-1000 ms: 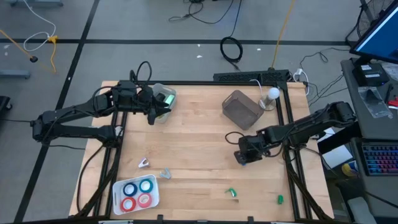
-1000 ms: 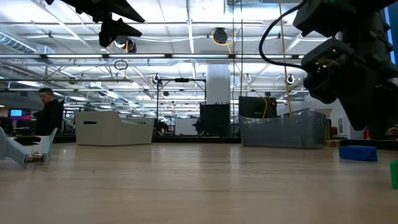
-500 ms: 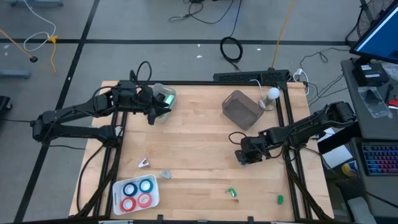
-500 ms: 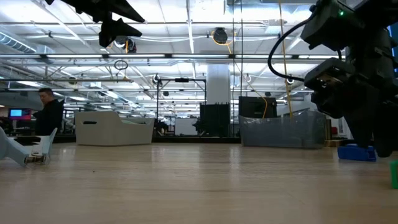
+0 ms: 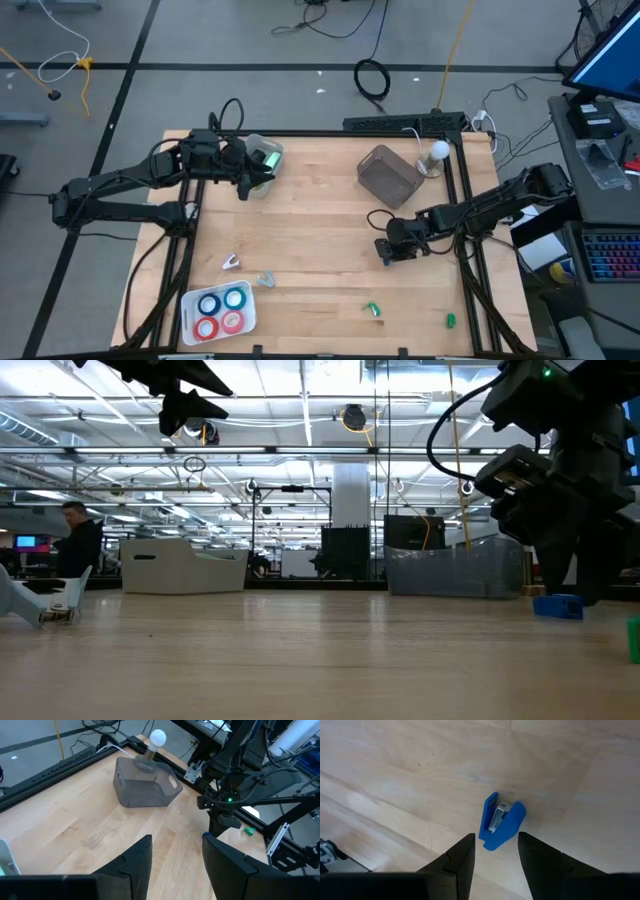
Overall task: Pick and place Stapler, Stapler remover, tape
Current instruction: Put the blue stapler into the gray bin
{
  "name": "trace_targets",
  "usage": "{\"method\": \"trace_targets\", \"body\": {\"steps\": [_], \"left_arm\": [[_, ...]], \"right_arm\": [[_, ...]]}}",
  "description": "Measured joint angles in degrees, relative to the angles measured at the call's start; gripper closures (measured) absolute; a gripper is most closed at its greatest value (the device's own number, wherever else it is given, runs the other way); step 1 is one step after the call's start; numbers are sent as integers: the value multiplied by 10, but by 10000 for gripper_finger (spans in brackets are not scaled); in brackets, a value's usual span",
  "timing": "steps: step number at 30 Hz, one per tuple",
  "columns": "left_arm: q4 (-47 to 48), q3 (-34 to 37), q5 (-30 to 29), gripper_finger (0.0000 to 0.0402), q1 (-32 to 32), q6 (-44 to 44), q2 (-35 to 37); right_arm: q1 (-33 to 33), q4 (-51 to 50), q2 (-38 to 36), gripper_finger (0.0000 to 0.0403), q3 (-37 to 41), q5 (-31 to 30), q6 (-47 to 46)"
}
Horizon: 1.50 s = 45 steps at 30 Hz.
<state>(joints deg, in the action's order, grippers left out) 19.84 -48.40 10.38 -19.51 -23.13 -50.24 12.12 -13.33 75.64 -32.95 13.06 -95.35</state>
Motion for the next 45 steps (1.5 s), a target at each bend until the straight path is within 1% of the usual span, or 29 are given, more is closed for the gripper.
{"method": "trace_targets", "body": {"steps": [3,19,24,32,35,38,45], "left_arm": [[0,0,0,229,0,2,0],[-4,0,0,229,0,4,0],[-4,0,0,229,0,4,0],[-4,0,0,229,0,5,0],[-4,0,0,229,0,5,0],[-4,0,0,229,0,5,0],[-4,0,0,229,0,-2,0]], "right_arm": [[0,-3,0,261,0,-14,-2],[0,-67,-1,263,-1,-14,-2],[0,-74,-1,286,-2,-14,11],[0,-75,-1,352,-2,-13,29],[0,-76,-1,369,-2,-12,31],[0,-77,-1,373,-2,-12,35],[0,-76,-5,368,-1,-12,42]]}}
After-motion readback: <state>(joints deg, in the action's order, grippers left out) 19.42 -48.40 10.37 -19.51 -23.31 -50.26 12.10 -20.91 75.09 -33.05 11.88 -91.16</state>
